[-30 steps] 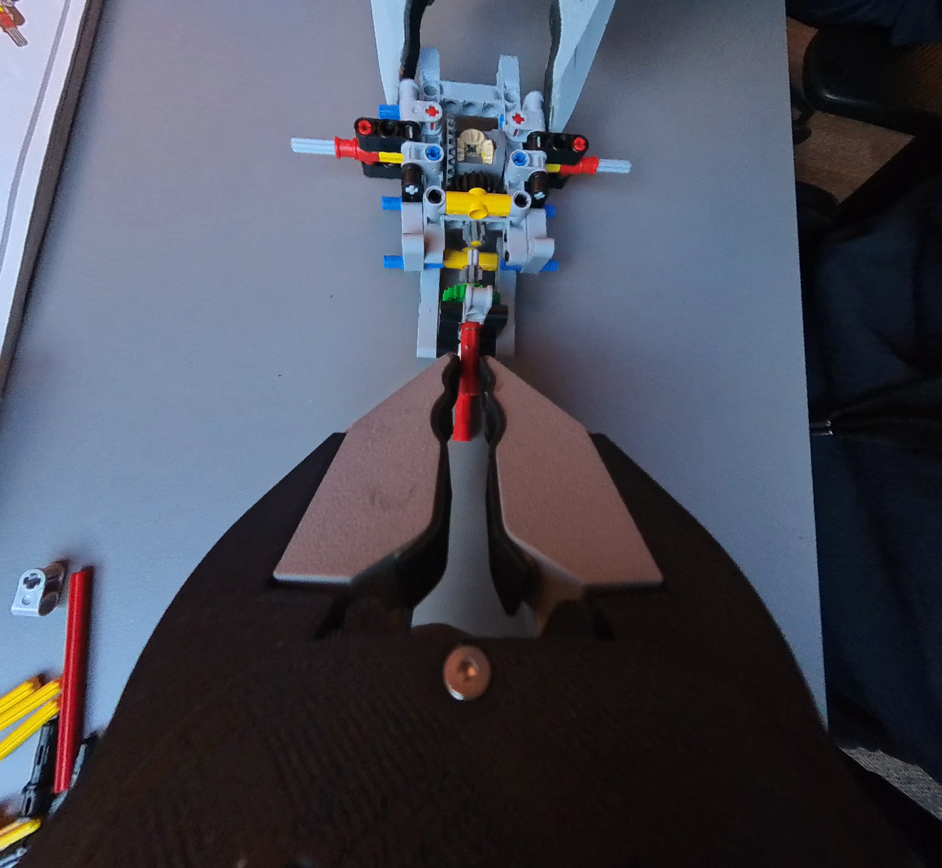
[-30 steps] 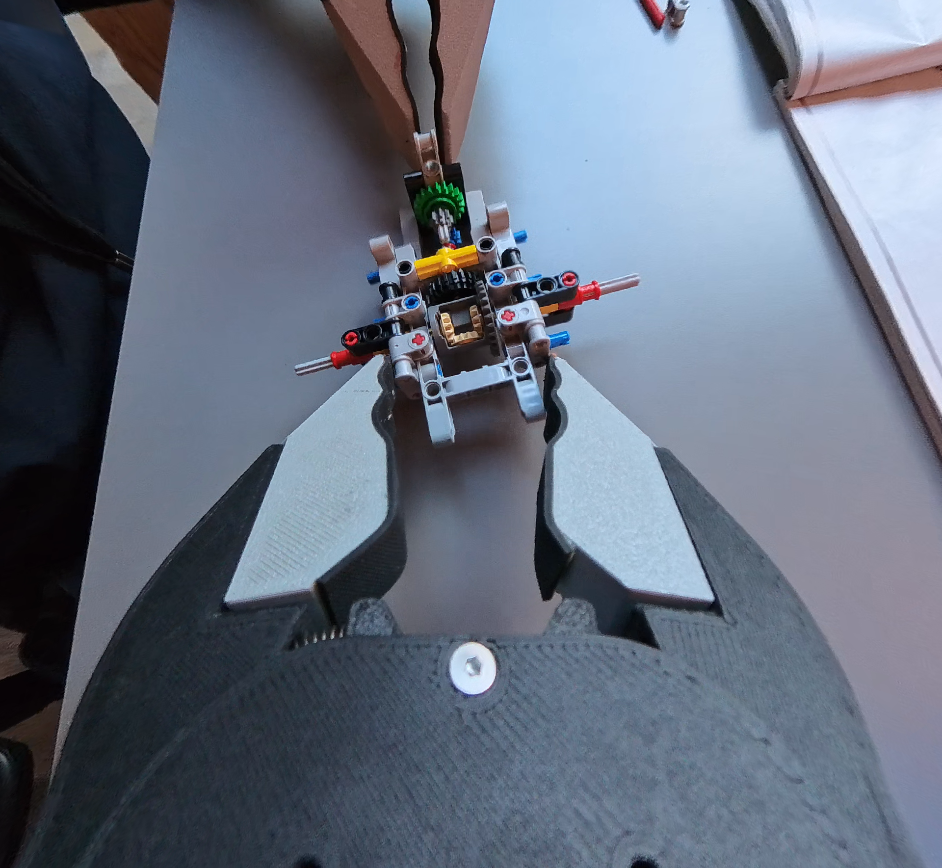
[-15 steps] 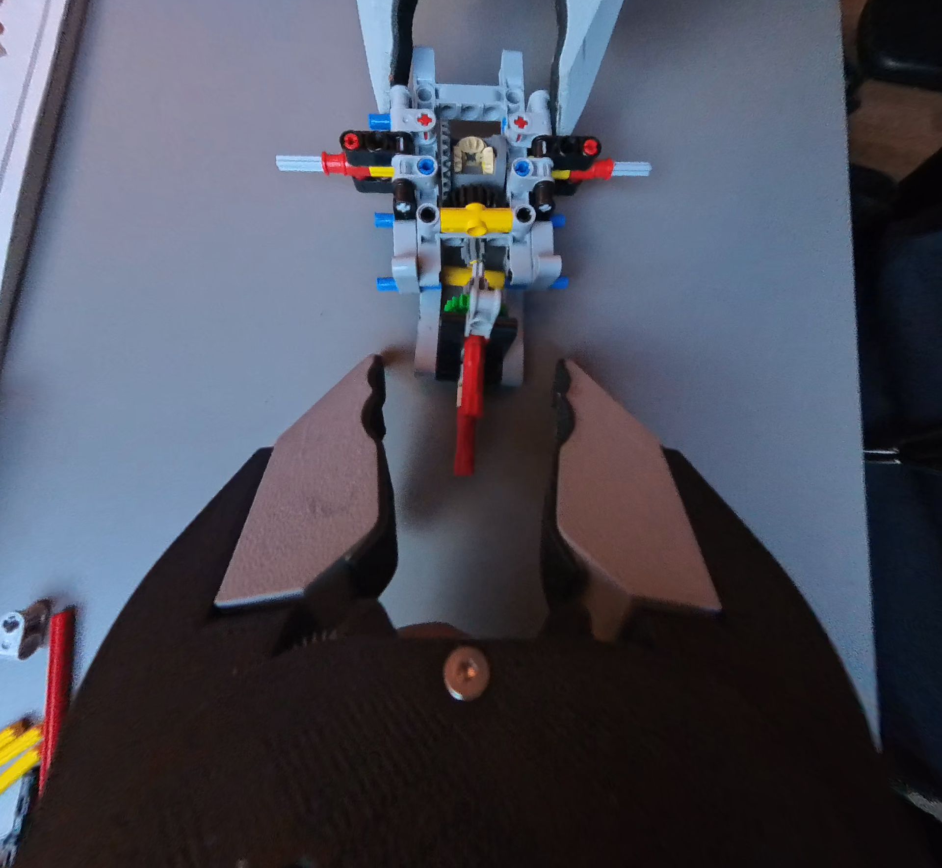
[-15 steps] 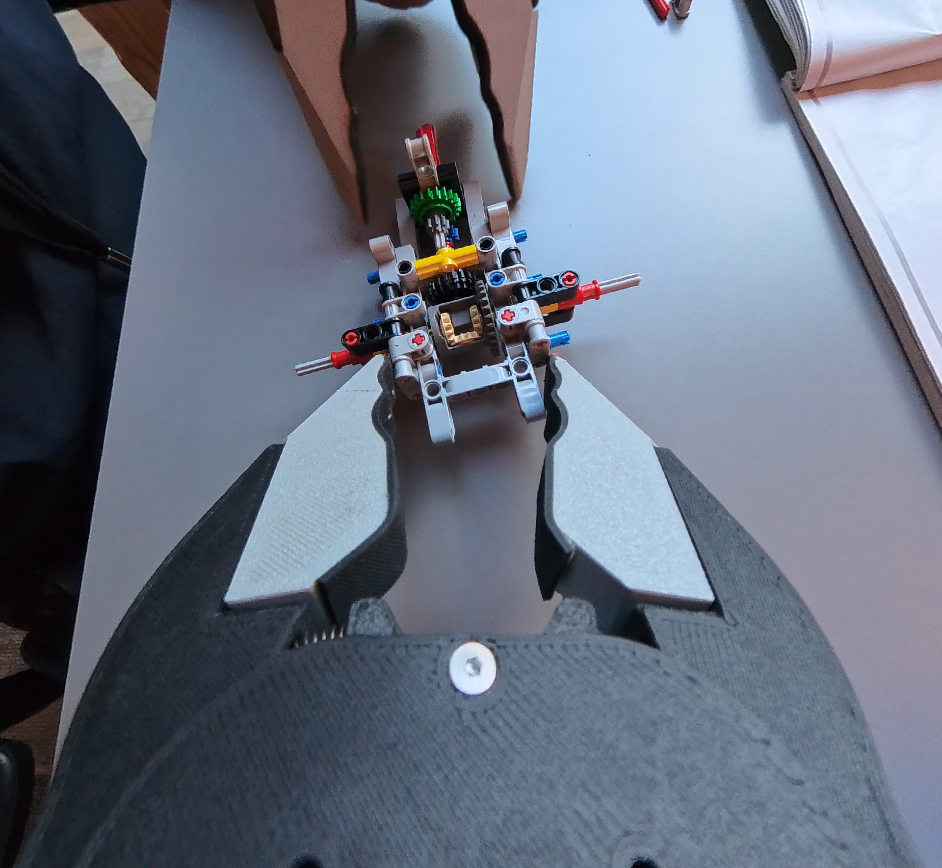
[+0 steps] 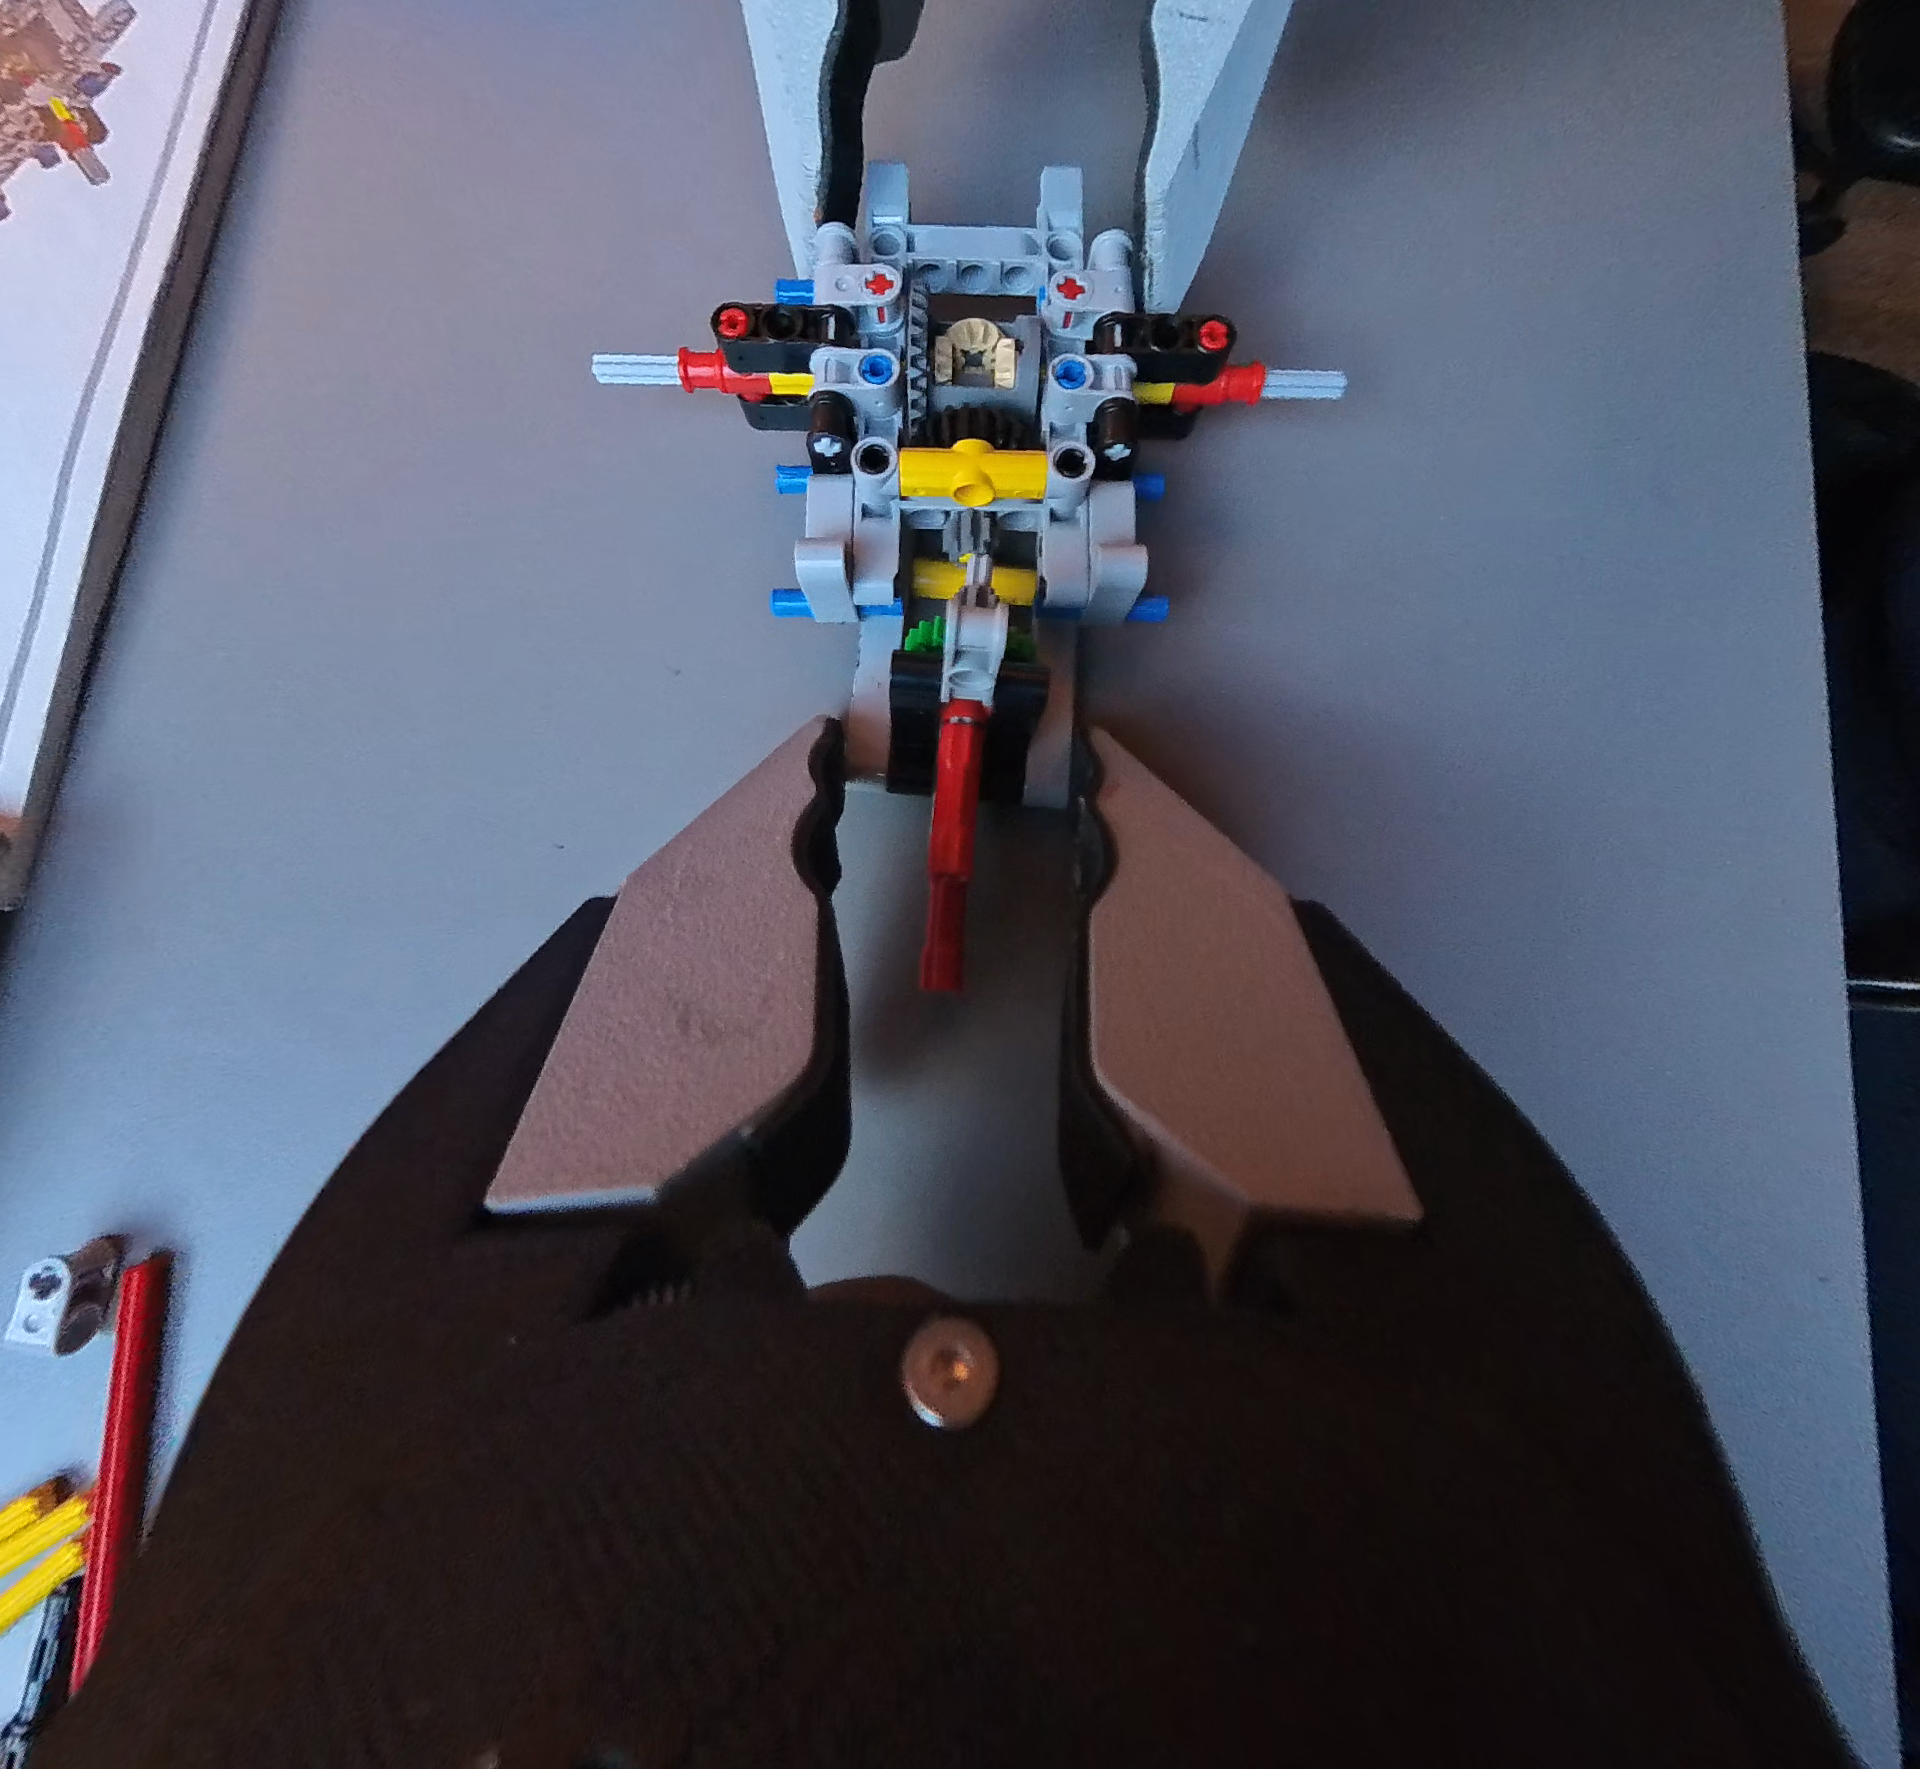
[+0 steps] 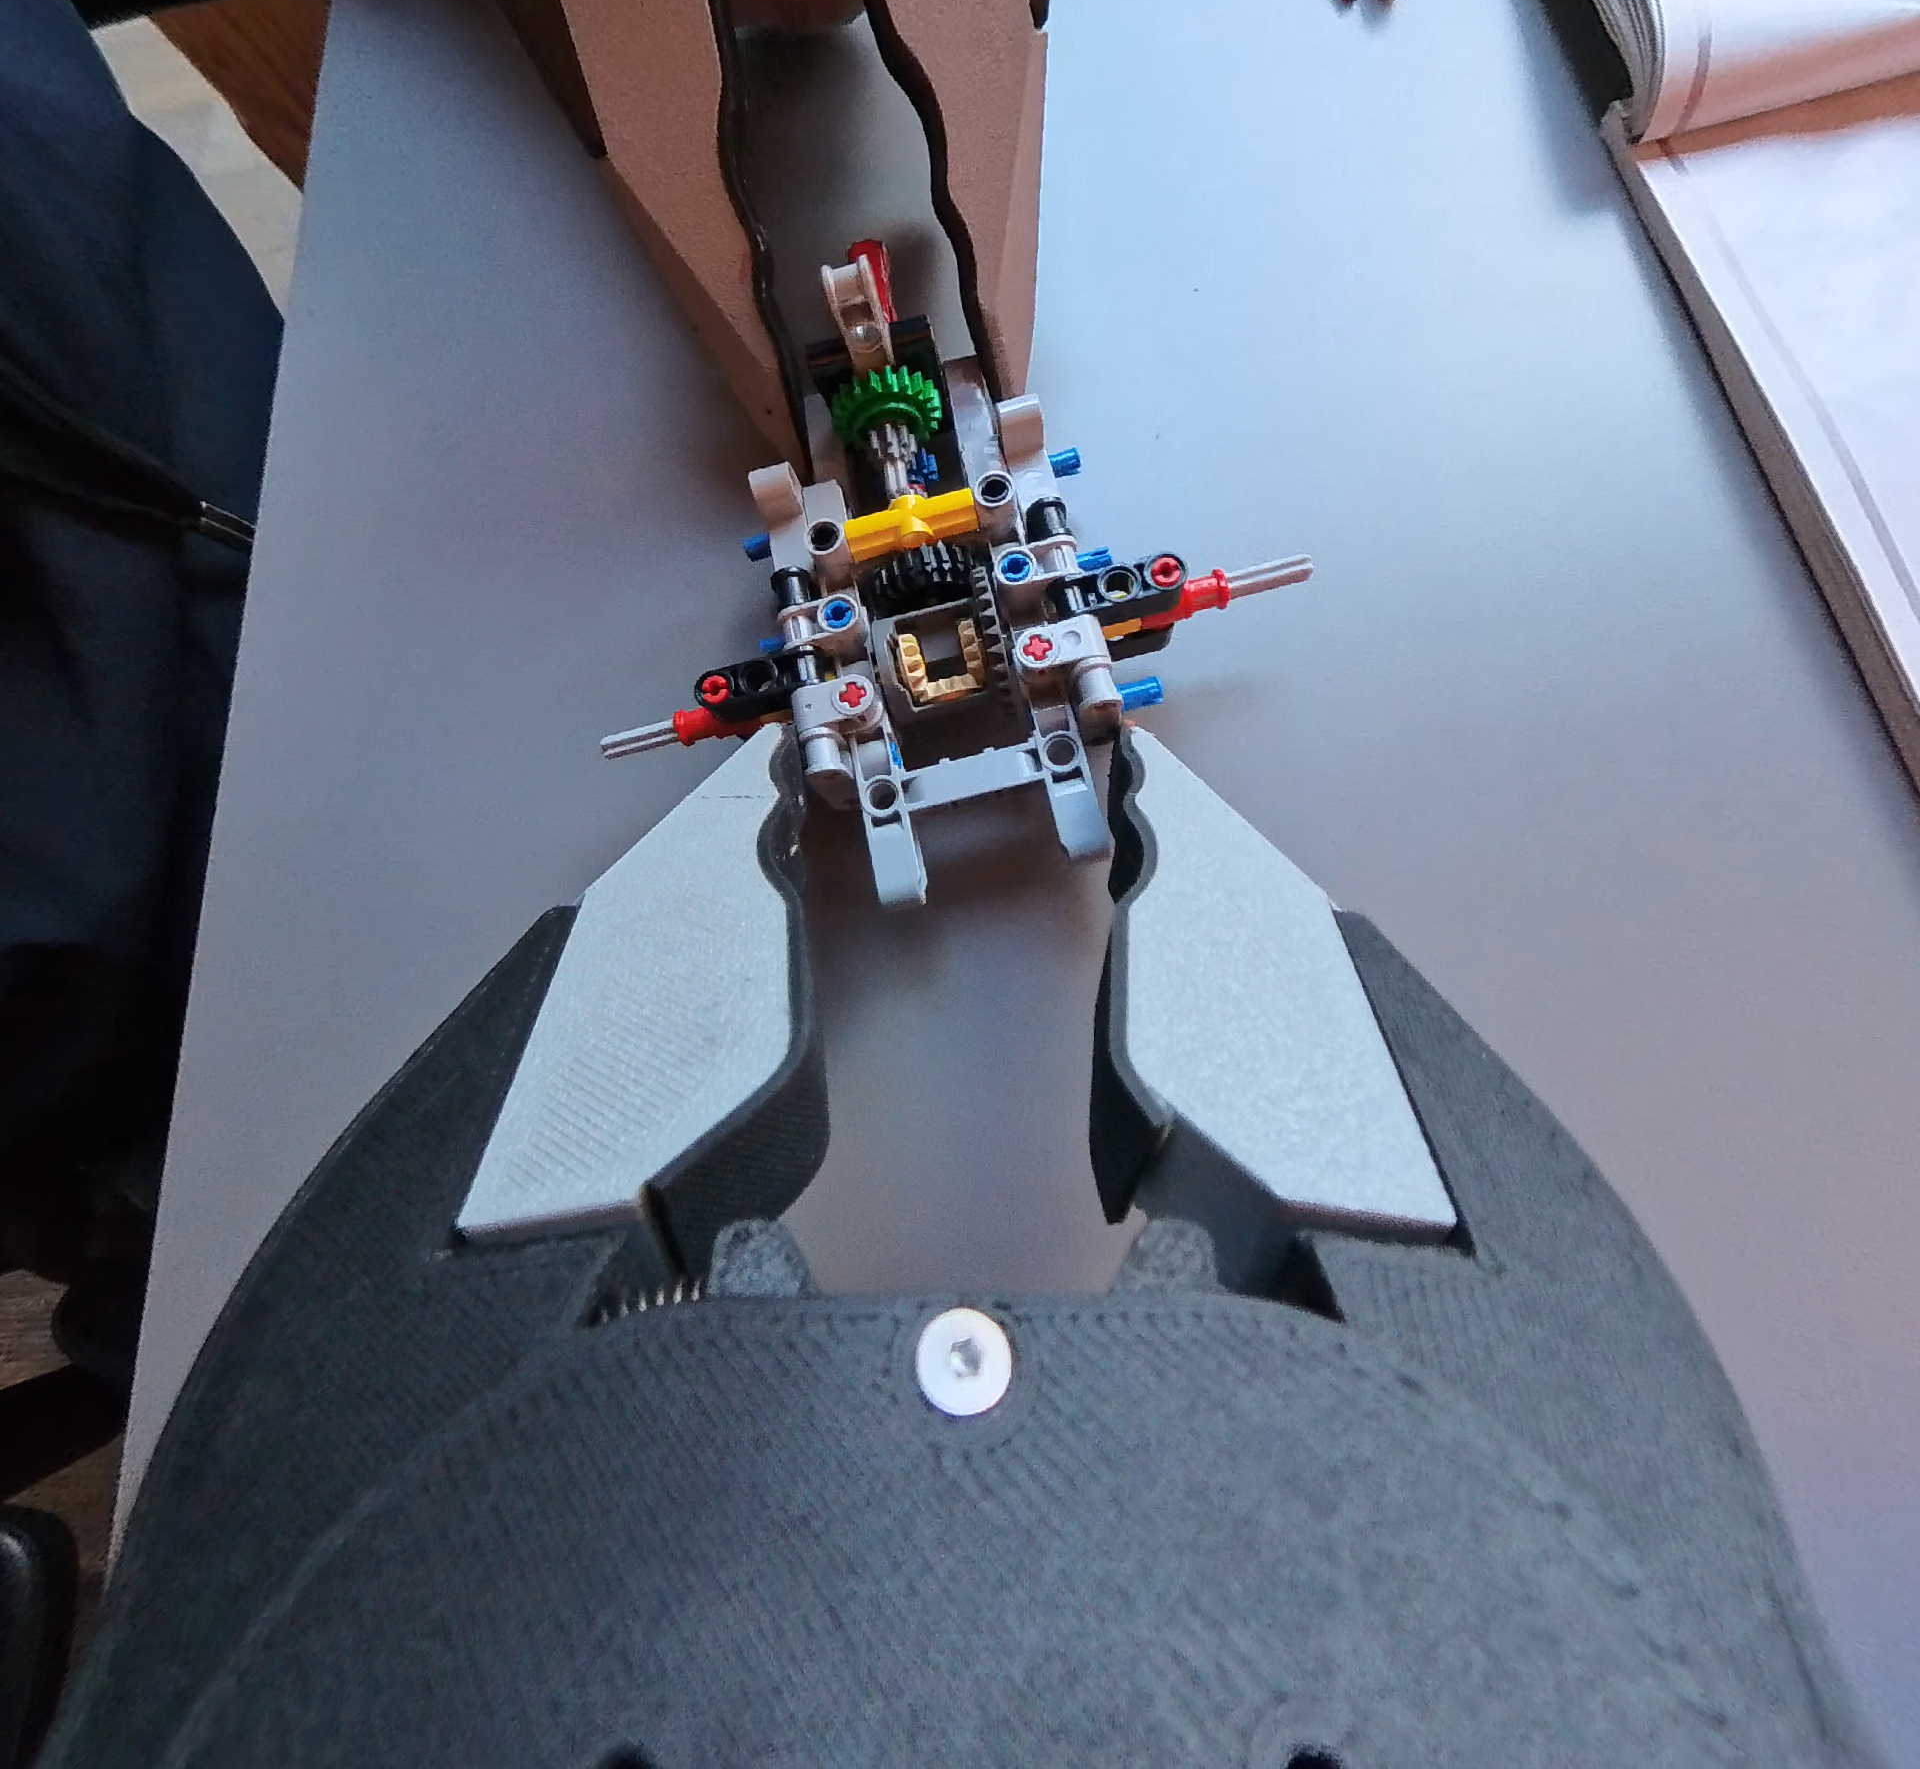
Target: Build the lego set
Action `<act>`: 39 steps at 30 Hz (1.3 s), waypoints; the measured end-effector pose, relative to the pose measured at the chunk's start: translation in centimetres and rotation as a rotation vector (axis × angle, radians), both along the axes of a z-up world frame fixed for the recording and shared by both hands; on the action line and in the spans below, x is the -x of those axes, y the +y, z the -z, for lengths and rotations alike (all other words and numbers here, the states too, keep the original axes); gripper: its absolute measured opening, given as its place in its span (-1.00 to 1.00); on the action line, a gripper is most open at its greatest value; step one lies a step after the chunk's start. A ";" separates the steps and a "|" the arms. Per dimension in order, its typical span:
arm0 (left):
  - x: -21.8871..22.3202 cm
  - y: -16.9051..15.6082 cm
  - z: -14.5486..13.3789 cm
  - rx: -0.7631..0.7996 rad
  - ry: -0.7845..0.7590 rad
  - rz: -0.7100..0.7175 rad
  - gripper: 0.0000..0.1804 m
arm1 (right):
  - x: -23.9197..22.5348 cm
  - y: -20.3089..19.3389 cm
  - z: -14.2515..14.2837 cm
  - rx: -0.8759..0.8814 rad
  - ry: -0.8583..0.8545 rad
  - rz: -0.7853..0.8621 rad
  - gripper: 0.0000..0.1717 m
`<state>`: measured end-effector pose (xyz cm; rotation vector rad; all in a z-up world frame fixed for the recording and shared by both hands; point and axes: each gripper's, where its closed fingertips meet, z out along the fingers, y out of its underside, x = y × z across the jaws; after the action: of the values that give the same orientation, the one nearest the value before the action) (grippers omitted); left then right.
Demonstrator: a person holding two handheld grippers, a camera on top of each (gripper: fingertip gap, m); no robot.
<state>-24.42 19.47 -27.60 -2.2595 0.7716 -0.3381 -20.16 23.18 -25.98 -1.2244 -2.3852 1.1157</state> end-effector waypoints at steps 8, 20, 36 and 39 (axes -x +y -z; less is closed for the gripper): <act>0.3 0.5 0.1 0.001 -0.021 -0.043 -0.56 | 0.2 0.3 0.1 0.002 -0.001 0.019 -0.34; 0.3 0.5 0.1 -0.009 -0.010 -0.037 -0.56 | 0.3 0.2 0.8 -0.005 -0.012 0.010 -0.35; 0.3 0.6 0.1 -0.011 -0.011 -0.035 -0.56 | 0.4 0.3 0.7 -0.029 0.014 0.005 -0.35; 0.3 0.6 0.1 -0.012 -0.011 -0.035 -0.56 | 0.4 0.3 0.7 -0.029 0.015 0.005 -0.35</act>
<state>-24.69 20.05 -27.72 -2.2554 0.7257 -0.3285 -20.54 23.46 -26.66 -1.2070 -2.3774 1.0808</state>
